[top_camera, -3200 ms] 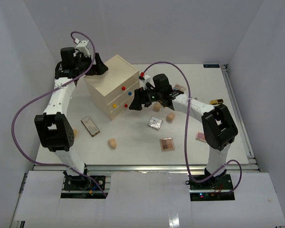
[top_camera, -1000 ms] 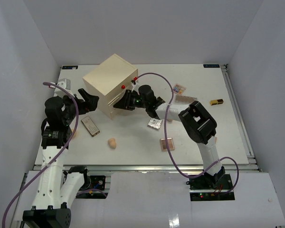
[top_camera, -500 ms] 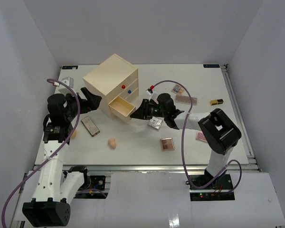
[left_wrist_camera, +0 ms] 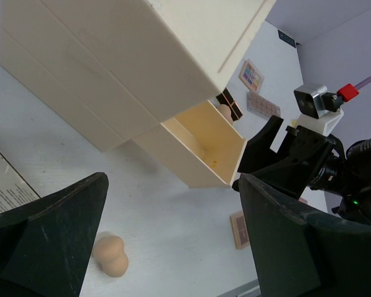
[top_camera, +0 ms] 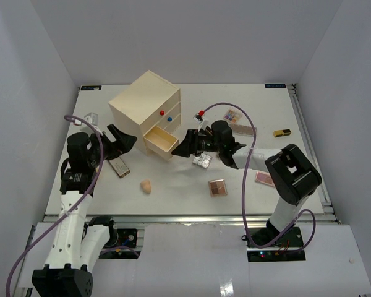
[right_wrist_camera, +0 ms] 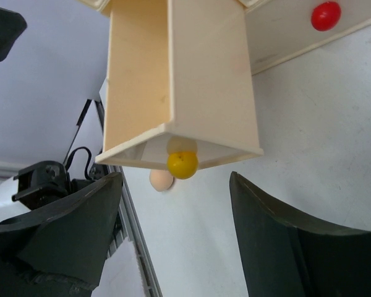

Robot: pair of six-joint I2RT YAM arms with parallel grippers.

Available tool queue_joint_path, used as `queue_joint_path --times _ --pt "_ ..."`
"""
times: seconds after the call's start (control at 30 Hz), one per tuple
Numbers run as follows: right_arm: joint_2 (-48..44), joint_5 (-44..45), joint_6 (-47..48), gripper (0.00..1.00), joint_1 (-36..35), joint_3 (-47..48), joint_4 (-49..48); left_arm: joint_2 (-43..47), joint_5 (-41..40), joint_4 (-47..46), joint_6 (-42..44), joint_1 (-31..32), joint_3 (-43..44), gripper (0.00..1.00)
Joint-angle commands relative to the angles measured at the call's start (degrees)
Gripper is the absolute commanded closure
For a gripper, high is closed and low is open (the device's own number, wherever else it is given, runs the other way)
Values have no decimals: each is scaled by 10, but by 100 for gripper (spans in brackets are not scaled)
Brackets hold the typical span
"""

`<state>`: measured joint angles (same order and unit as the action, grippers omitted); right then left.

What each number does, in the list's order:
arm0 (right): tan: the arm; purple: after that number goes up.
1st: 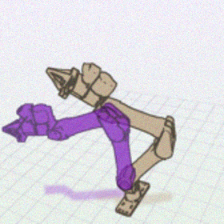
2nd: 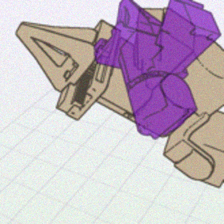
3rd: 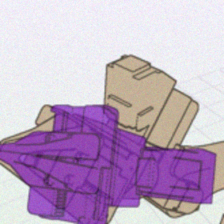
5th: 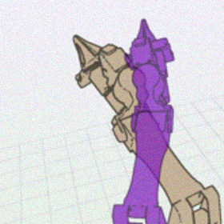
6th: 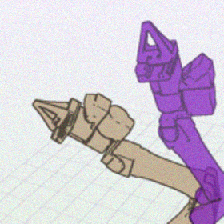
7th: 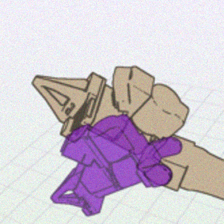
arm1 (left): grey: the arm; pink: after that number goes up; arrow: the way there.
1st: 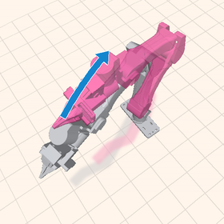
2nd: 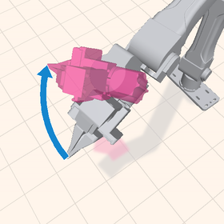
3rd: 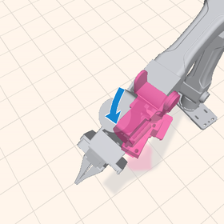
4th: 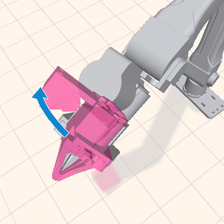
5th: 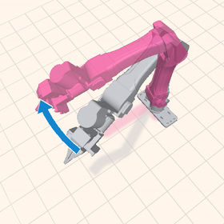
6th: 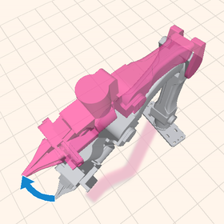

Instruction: Organize the makeup

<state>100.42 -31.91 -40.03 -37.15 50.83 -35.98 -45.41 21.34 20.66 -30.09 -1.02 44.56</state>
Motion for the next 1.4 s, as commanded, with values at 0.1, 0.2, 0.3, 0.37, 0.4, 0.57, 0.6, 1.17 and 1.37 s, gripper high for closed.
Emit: queue_joint_path --times 0.1,0.2,0.3,0.37,0.4,0.57,0.6,1.17,1.37 --pt "-79 -138 129 22 58 -1 51 70 71 40 -44 15 -31 2" --pt "-119 -339 223 21 104 13 105 89 66 63 -43 47 -54 3" --pt "-165 -385 396 21 133 37 264 101 49 74 -58 82 -67 4" --pt "-215 -353 500 20 136 55 387 97 39 76 -88 116 -83 5" --pt "-233 -323 519 20 135 49 411 90 29 76 -100 158 -91 6" --pt "-325 -248 551 16 167 9 423 65 -165 112 -174 319 -109 2" --pt "-336 -246 549 15 179 -1 416 53 -190 121 -190 342 -109 2" --pt "-371 -376 537 14 284 -57 376 -127 -558 260 -375 487 -72 16" --pt "-364 -377 532 14 284 -60 373 -199 -572 222 -379 487 -79 27"
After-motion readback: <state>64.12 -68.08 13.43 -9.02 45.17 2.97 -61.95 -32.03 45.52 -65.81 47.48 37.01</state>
